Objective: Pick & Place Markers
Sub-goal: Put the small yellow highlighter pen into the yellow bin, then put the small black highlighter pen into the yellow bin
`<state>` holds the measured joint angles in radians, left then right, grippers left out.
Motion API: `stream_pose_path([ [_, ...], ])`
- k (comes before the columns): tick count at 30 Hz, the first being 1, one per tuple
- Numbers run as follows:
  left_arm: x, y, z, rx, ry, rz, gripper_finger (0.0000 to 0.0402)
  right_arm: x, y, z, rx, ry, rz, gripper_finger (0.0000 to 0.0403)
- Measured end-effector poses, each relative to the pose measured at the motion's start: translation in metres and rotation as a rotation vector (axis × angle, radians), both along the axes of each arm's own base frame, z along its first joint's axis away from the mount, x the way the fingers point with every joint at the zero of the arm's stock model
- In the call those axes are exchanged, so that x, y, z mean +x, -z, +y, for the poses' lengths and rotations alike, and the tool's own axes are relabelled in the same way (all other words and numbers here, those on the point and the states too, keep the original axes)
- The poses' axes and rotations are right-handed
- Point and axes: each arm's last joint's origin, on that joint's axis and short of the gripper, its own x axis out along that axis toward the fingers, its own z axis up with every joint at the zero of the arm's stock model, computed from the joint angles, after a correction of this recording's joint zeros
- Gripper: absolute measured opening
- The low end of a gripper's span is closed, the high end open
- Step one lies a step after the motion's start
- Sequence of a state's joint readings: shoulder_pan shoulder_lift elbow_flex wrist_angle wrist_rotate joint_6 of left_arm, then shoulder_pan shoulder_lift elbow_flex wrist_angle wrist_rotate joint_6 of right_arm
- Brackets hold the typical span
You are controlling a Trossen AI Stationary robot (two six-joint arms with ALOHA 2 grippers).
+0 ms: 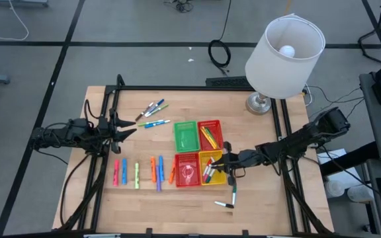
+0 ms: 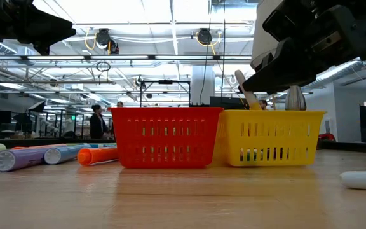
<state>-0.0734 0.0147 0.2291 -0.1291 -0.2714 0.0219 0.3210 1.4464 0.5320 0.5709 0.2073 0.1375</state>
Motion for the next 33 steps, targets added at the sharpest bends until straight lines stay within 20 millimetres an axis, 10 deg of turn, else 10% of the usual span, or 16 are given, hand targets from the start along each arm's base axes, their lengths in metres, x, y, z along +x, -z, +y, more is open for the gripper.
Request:
stream_pose_path([
  [33, 0.0000, 0.0000, 0.0000, 0.000, 0.000, 0.001, 0.0134, 0.0000, -0.0001, 0.0001, 0.033, 0.014, 0.003, 0.0116],
])
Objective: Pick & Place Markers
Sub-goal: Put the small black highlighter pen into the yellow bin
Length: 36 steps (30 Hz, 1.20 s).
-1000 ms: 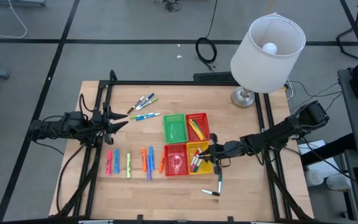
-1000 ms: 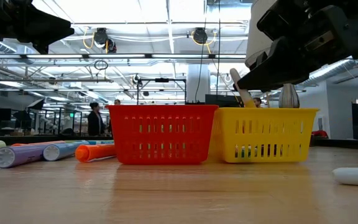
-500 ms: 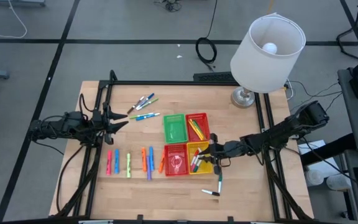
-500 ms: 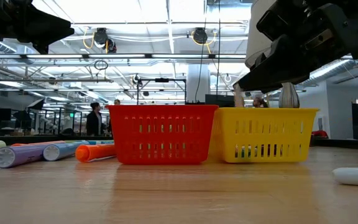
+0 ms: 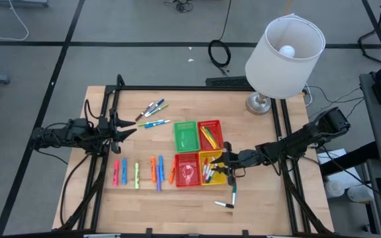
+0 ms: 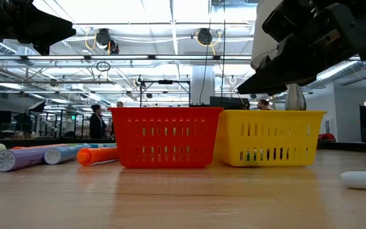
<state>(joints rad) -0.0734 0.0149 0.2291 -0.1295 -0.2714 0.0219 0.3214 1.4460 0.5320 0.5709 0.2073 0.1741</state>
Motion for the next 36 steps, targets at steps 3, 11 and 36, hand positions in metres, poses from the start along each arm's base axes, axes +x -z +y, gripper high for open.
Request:
stream_pose_path([
  [3, 0.000, 0.000, 0.000, 0.000, 0.000, 0.000, 0.0134, 0.000, -0.003, 0.004, 0.000, -0.016, 0.010, 0.0121],
  [11, 0.000, 0.000, 0.000, 0.000, 0.000, 0.000, 0.0134, 0.003, -0.038, 0.063, -0.099, -0.169, 0.338, 0.0149],
  [36, 0.000, 0.000, 0.000, 0.000, 0.000, 0.000, 0.0134, 0.031, -0.010, 0.143, 0.116, -0.055, 0.935, 0.0151],
])
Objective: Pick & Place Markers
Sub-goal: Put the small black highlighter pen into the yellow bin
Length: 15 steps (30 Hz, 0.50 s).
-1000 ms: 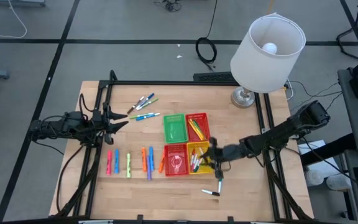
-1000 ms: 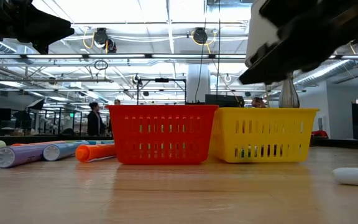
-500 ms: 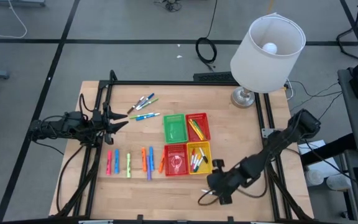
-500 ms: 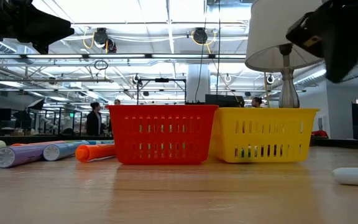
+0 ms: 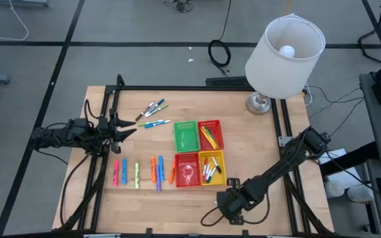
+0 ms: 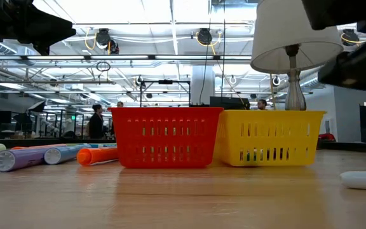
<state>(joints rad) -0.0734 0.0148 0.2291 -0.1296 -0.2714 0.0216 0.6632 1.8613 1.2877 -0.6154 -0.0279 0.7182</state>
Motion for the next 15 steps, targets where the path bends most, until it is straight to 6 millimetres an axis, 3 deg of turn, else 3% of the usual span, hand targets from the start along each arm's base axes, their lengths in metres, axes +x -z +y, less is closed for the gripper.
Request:
stream_pose_path([
  [10, 0.000, 0.000, 0.000, 0.000, 0.000, 0.000, 0.0134, 0.003, 0.002, -0.002, -0.016, 0.019, -0.025, 0.0151],
  [15, 0.000, 0.000, 0.000, 0.000, 0.000, 0.000, 0.0134, 0.007, 0.017, 0.000, -0.028, 0.020, 0.000, 0.0151],
])
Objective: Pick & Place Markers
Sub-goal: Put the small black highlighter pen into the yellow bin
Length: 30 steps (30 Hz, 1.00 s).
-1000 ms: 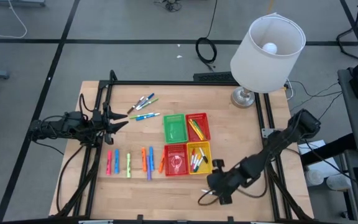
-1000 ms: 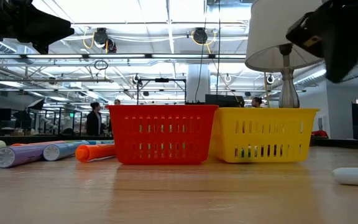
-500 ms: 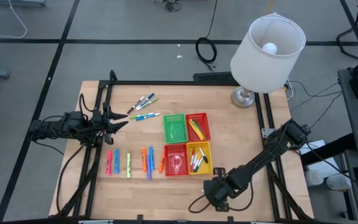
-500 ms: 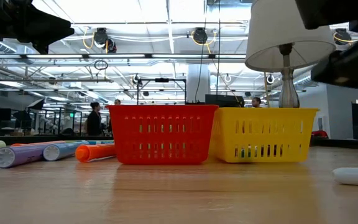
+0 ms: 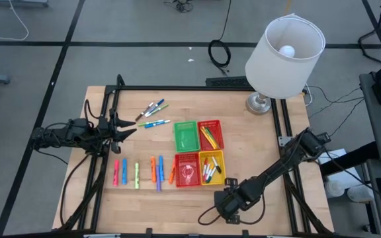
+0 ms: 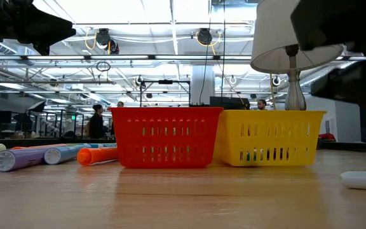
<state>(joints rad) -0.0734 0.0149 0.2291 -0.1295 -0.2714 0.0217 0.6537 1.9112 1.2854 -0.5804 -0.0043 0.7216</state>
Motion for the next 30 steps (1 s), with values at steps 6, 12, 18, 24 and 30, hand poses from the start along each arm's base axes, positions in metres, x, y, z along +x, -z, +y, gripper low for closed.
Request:
stream_pose_path([
  [6, 0.000, 0.000, 0.000, 0.000, 0.000, 0.000, 0.0134, 0.001, 0.011, 0.002, -0.021, -0.003, 0.021, 0.0151],
  [12, 0.000, 0.000, 0.000, 0.000, 0.000, 0.000, 0.0134, 0.000, 0.012, -0.003, -0.052, 0.007, 0.057, 0.0142],
  [18, 0.000, 0.000, 0.000, 0.000, 0.000, 0.000, 0.0134, -0.001, 0.013, -0.006, -0.083, 0.015, 0.068, 0.0121],
  [24, 0.000, 0.000, 0.000, 0.000, 0.000, 0.000, 0.0134, -0.002, 0.015, -0.012, -0.127, 0.011, 0.087, 0.0110],
  [30, 0.000, 0.000, 0.000, 0.000, 0.000, 0.000, 0.0134, -0.001, 0.015, -0.013, -0.133, -0.017, 0.077, 0.0109],
])
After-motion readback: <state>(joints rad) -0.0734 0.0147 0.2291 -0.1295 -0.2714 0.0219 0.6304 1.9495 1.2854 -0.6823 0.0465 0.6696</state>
